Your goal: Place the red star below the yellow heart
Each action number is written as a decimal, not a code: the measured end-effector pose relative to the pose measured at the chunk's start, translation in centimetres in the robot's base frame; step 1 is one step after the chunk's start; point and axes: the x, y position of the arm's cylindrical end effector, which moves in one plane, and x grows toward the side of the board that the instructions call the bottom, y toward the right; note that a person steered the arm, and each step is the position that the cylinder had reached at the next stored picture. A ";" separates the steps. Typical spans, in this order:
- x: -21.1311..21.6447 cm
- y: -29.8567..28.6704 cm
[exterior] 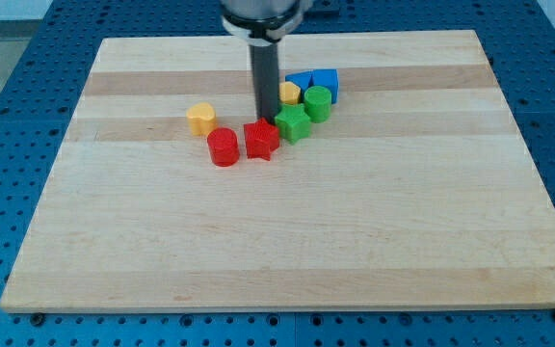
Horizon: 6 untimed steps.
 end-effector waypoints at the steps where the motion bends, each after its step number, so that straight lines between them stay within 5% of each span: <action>1: 1.3 3.7; 3: 3.0 7.2; 6: 2.9 3.4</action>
